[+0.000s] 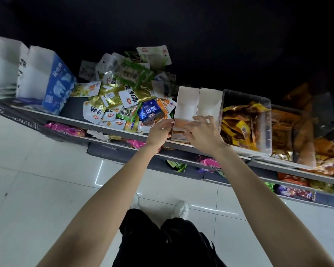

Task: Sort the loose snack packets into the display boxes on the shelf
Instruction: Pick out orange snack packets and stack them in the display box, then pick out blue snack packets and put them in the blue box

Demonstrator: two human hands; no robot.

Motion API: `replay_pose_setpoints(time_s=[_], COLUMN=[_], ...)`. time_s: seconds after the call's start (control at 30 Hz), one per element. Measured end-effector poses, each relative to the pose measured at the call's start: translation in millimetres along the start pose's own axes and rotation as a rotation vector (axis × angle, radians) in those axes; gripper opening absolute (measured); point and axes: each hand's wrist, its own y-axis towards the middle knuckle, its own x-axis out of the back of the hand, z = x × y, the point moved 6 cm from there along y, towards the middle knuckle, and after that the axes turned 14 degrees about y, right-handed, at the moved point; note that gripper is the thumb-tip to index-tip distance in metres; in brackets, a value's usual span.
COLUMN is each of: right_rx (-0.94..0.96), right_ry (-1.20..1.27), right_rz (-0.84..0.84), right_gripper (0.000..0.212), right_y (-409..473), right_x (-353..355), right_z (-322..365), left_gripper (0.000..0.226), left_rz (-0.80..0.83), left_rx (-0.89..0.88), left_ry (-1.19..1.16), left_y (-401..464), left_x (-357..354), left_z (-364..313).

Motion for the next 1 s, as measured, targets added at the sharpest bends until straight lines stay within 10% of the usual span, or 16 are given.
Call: replay_pose_setpoints(time_s=[0.2,0.4,0.7,1.0], right_rx=[0.144,-0.015,-0.583,-0.602], right_ry=[0.416,0.447,0.282,0.755], right_rz=[-0.313,-0.216,-0.065,-0.357], right_gripper=[0.028,0.029,0.062,0.016], right_y=[-3,59,141,115], right_x=[24,-15,-69,-24], right_z=[36,85,66,73], left_gripper=[0.022,0.023,0.048,0.078], left_rz=[-0.239,-0.505,-0.166,-0.028], left_rx=[-0.268,-0.314,-0.452,-0.490], left_ry=[0.257,0.528,1.144,1.148], left_y=[-38,-37,52,59], left_x=[54,138,146,151], left_z=[-1,34,33,33])
